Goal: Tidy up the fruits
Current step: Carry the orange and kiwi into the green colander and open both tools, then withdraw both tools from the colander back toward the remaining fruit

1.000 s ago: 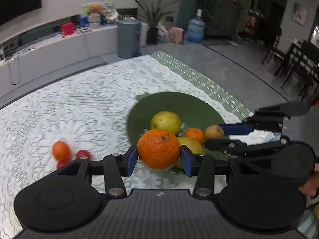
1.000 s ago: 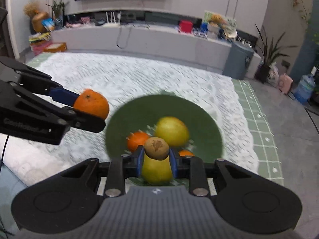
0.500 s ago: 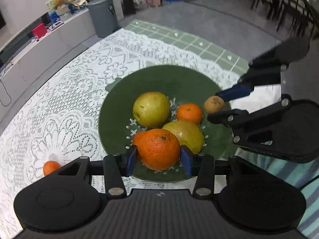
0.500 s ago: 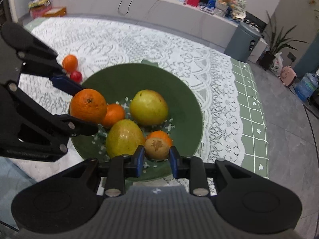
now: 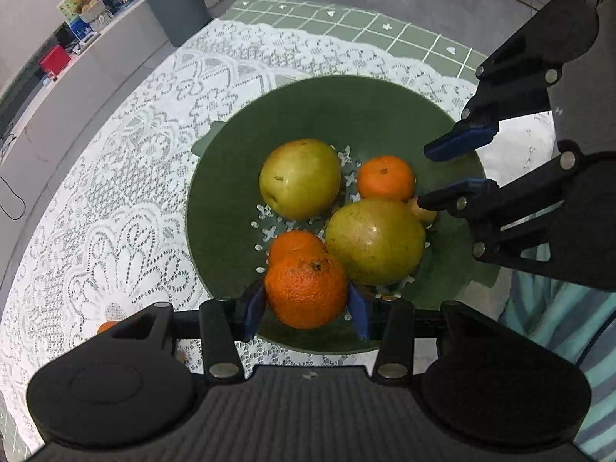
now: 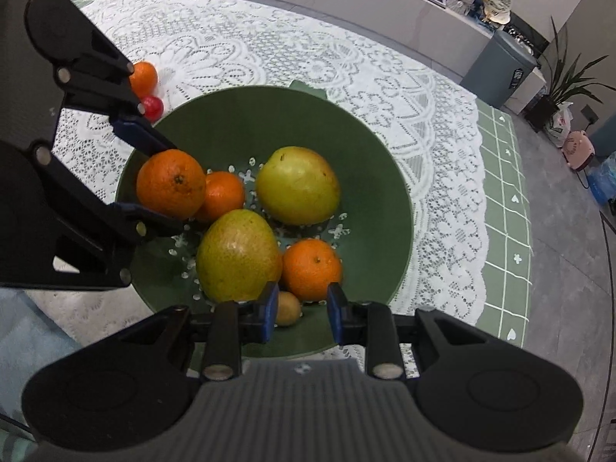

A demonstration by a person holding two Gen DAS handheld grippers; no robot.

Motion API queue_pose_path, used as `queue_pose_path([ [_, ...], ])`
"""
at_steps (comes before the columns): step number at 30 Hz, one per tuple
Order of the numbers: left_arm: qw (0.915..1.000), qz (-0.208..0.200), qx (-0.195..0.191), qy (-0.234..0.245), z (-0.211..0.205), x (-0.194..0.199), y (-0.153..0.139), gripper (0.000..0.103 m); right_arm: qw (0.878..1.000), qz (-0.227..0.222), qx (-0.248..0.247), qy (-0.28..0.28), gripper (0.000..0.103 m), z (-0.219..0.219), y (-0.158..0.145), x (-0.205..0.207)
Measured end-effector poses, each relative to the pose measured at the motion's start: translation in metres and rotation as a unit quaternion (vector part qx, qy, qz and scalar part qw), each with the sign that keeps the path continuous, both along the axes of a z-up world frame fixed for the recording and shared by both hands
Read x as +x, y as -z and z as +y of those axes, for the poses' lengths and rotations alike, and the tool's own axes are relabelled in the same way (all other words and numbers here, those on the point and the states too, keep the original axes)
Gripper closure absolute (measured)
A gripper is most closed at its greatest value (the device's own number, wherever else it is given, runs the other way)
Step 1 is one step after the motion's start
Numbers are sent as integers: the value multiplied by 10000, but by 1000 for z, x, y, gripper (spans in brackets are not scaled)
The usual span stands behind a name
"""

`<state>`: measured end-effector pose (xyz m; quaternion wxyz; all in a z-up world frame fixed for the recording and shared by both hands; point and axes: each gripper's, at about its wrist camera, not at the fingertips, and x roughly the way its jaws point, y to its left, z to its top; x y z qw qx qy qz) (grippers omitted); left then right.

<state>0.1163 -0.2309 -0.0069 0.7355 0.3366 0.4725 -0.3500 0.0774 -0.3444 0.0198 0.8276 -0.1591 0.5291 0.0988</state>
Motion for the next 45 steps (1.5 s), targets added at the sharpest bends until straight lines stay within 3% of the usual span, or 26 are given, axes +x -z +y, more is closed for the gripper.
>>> queue_pose_path([
  [13, 9997, 196, 127, -43, -2, 11, 15, 50, 9998, 173, 89, 5, 79, -3, 8, 1],
  [17, 9997, 185, 121, -77, -2, 12, 15, 46, 9998, 176, 66, -7, 77, 0, 7, 0],
  [20, 9998, 172, 78, -51, -1, 11, 15, 45, 9999, 152, 45, -26, 67, 1, 5, -1],
  [25, 9999, 105, -18, 20, 1, 5, 6, 41, 9999, 101, 5, 5, 66, 2, 0, -4],
  [30, 9995, -55, -302, -12, 7, -1, -12, 40, 9998, -124, 132, 110, 48, 2, -11, -10],
  [33, 9982, -132, -564, -121, 16, -3, -26, 40, 9991, -311, 214, 175, 47, 4, -19, -15],
  [36, 9955, -266, -860, -283, 27, -6, -39, 40, 9970, -646, 401, 170, 31, 8, -26, -22],
  [45, 9793, -554, -1587, -1126, 83, -11, -56, 40, 9844, -1352, 1004, 515, 28, 33, -35, -37],
])
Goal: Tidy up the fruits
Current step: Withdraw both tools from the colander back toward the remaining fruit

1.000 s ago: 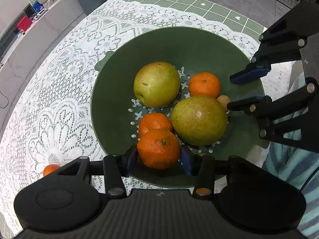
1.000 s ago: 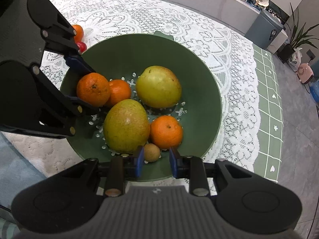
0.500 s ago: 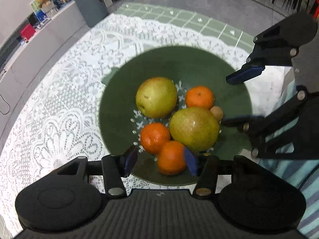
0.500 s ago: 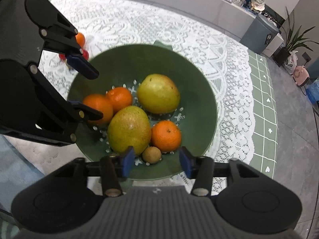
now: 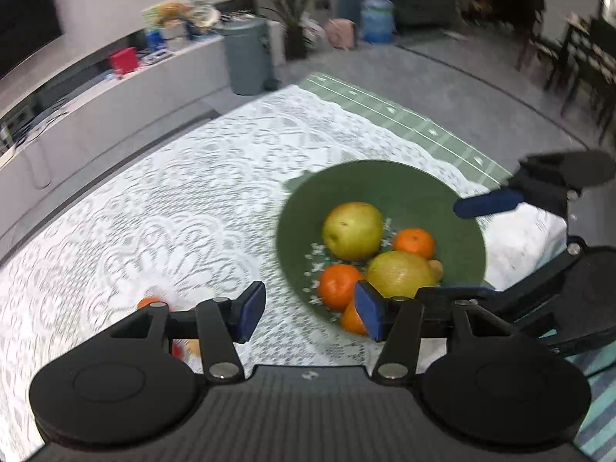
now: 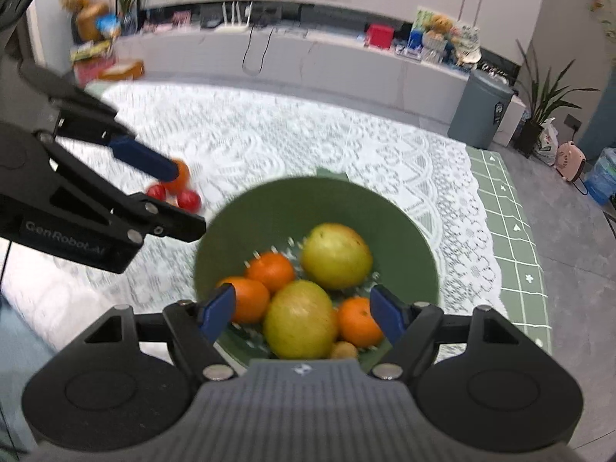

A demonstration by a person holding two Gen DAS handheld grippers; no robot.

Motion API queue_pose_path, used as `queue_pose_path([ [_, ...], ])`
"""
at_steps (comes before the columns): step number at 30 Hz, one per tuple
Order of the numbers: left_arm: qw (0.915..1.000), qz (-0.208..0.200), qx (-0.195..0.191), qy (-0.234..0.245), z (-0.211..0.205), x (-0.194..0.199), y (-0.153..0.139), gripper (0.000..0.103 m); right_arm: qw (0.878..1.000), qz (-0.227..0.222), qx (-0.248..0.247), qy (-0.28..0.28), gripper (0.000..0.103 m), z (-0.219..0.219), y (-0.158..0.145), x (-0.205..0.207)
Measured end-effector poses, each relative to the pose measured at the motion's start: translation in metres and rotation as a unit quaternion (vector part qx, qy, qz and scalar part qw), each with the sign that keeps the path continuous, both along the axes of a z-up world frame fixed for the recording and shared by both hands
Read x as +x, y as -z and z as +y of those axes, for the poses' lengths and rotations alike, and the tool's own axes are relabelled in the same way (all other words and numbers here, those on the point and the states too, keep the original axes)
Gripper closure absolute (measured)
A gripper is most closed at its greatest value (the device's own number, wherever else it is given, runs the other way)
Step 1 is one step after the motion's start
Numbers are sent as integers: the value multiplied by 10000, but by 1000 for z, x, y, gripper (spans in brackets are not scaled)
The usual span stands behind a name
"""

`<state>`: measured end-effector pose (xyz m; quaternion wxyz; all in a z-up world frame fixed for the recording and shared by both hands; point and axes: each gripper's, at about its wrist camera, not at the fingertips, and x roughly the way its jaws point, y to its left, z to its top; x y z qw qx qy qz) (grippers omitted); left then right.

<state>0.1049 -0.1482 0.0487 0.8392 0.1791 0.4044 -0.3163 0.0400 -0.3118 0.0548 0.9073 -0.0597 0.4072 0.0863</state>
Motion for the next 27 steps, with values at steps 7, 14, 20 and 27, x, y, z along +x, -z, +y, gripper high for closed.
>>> queue_pose_path([
  [7, 9960, -120, -399, -787, 50, 0, -2, 40, 9972, -618, 351, 213, 28, 32, 3, -9],
  [14, 9859, -242, -816, -1440, 106, -6, 1, 40, 9907, -1125, 666, 384, 28, 67, 7, -12],
  [20, 9782, -392, -978, -1792, 138, -7, 14, 40, 9869, -1453, 579, 395, 28, 101, 21, -11],
  [27, 9709, -551, -1191, -2003, 159, -10, 35, 40, 9852, -1641, 336, 349, 34, 130, 34, -1],
])
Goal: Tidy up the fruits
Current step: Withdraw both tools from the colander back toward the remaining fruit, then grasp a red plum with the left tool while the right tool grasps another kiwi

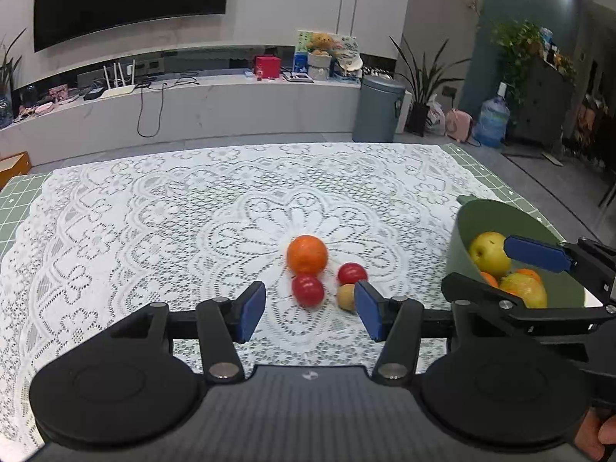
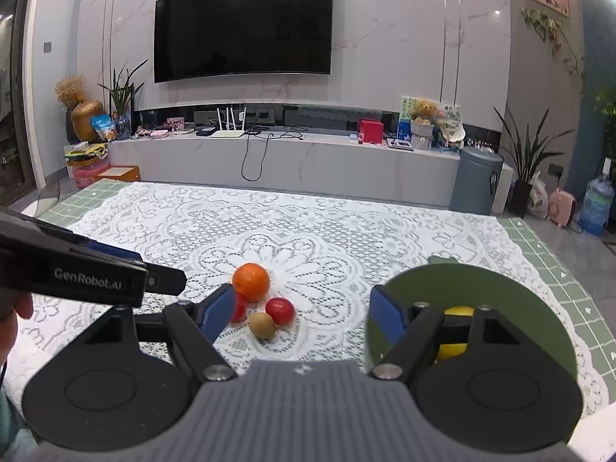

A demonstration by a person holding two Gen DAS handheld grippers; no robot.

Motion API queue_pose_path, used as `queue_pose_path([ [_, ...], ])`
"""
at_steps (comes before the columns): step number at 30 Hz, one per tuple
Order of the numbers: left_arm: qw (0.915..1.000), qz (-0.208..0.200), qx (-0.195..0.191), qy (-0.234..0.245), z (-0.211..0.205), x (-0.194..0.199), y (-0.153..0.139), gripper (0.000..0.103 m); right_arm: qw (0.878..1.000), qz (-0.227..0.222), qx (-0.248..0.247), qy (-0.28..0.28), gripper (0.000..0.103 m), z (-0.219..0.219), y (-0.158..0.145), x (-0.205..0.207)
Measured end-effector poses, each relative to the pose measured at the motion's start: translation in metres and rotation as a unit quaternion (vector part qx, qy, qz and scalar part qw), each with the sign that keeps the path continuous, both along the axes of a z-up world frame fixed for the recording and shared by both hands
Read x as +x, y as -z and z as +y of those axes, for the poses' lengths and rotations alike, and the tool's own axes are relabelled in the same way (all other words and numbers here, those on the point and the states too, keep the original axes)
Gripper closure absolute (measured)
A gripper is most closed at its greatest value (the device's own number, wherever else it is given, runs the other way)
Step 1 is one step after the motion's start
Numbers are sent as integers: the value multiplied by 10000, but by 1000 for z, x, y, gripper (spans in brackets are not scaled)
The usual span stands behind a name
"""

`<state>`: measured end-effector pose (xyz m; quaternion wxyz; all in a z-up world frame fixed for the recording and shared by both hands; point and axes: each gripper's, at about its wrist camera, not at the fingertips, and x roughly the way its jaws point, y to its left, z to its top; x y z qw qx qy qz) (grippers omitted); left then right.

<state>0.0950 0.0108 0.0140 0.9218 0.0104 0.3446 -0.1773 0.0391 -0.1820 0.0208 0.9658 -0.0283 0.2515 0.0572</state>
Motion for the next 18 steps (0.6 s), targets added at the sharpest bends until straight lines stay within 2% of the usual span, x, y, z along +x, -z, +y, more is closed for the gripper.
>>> queue_pose_path([
  [3, 9999, -30, -116, -65, 6, 1, 7, 40, 9999, 6, -146, -30, 39, 11, 9, 7],
  [6, 9999, -56, -97, -112, 7, 4, 13, 41, 9993, 8, -360, -85, 48, 19, 18, 13],
  [12, 9996, 41, -182, -219, 11, 15, 26, 41, 9969, 60, -757, -229, 56, 33, 34, 26],
  [18, 9998, 137, -157, -69, 2, 25, 38, 42, 9960, 311, -773, -334, 68, 35, 52, 42],
])
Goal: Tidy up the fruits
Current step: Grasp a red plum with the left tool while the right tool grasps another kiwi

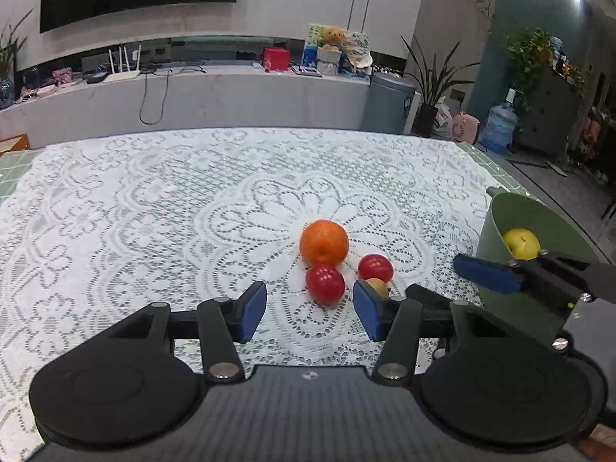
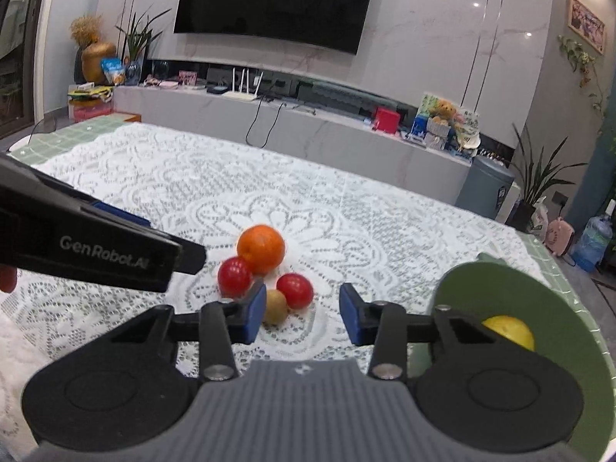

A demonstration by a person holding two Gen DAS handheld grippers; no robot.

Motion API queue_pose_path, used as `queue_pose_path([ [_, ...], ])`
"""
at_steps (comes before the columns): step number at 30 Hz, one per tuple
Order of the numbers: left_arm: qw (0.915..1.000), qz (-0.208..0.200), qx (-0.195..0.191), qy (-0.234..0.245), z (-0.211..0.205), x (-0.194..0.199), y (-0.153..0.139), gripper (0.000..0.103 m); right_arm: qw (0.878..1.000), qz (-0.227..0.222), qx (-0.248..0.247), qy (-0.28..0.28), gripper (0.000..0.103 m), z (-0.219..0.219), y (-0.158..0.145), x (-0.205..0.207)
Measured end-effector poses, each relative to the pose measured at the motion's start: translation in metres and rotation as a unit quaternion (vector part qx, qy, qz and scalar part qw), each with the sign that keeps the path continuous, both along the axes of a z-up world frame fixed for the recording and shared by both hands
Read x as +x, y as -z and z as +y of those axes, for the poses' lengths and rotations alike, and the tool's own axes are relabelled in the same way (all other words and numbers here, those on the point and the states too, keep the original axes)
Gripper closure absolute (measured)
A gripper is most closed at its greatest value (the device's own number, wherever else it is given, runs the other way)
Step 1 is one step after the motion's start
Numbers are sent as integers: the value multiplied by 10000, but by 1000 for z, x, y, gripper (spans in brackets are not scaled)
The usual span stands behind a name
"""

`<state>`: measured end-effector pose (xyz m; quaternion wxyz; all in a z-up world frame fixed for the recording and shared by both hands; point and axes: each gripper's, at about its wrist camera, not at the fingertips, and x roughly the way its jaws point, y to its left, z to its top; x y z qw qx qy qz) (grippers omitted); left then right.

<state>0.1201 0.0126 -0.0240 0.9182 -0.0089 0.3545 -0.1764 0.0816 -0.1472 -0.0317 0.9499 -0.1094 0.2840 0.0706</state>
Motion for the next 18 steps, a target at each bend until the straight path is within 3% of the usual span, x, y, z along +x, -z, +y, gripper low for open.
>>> queue_pose_path([
  [18, 9994, 198, -243, 148, -14, 32, 31, 55, 9980, 399, 430, -234, 73, 2, 35, 33],
])
